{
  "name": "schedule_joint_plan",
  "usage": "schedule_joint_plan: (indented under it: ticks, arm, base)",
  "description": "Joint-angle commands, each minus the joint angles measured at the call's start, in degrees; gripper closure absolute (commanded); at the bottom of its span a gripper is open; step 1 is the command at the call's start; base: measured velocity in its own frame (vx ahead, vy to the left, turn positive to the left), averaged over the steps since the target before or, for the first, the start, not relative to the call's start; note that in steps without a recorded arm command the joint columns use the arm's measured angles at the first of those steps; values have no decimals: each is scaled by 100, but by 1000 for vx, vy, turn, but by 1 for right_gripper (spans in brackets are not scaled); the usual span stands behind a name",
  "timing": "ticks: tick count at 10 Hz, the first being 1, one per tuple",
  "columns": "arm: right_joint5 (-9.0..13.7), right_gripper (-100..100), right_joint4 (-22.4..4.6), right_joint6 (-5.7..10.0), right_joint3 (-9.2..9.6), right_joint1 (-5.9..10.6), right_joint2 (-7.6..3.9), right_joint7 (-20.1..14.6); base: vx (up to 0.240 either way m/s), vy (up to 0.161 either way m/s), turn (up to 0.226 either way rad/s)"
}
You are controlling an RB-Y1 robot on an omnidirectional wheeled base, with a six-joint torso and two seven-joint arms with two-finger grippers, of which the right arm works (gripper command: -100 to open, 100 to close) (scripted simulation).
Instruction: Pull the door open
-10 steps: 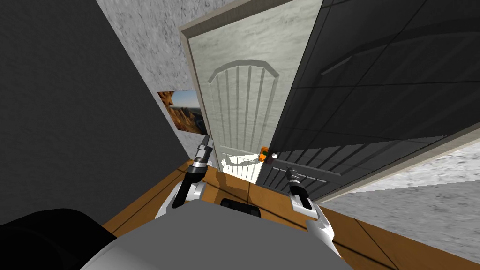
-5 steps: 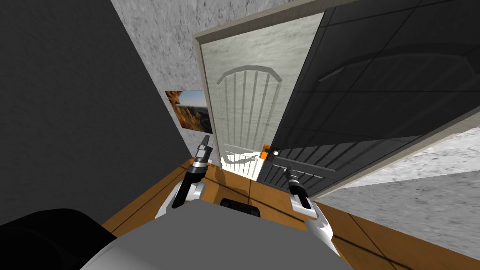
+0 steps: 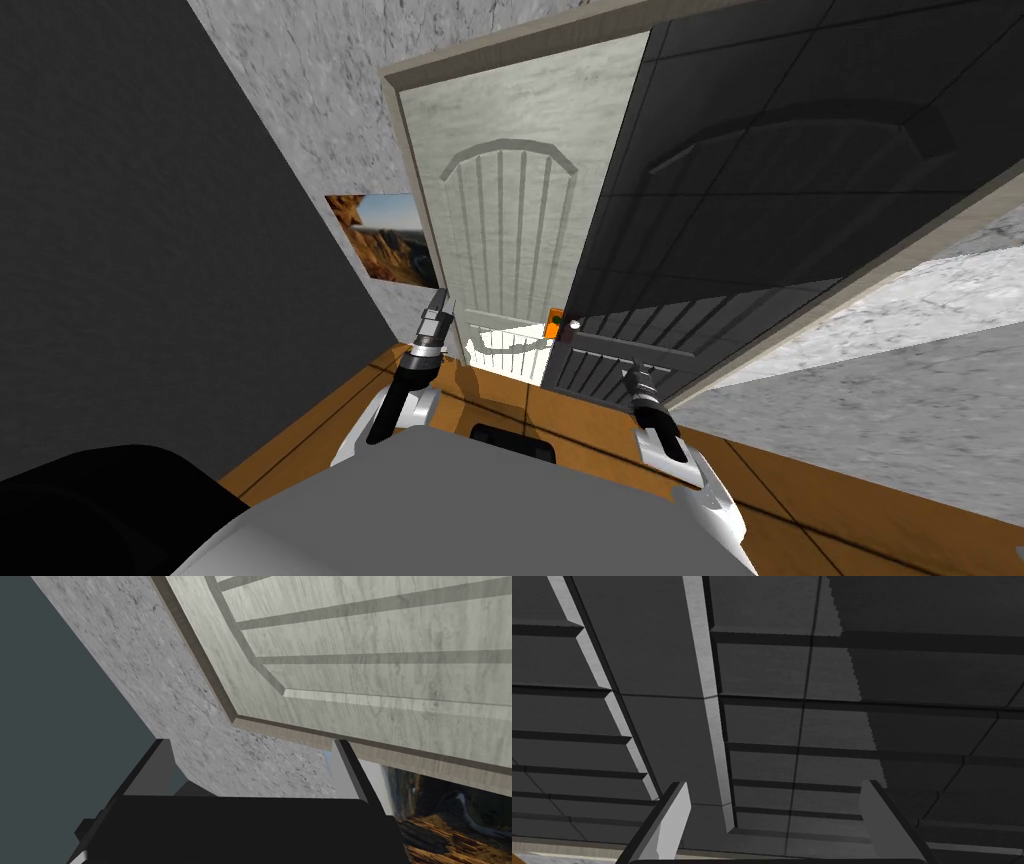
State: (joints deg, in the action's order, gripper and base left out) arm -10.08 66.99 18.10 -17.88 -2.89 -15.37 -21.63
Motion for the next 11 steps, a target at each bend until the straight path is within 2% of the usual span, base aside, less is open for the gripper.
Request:
schedule_joint_plan:
  ticks: [1,3,6,7,8,11]
  arm:
    - [-6,-100,-58,42,12,83,40,35]
    - [-23,-100,-30,62,123,198,127,46]
    - [-59,-100,37,107,355,399,293,52]
    - [-50,-100,74,77,314,337,252,48]
    - [-50,100,74,77,314,337,252,48]
    - [-50,100,74,77,314,337,252,48]
  base:
    - [192,19,73]
    - [231,23,125]
    - [231,106,187]
    - [106,56,38]
    - [-10,-7,-36]
    - [-33,-13,15]
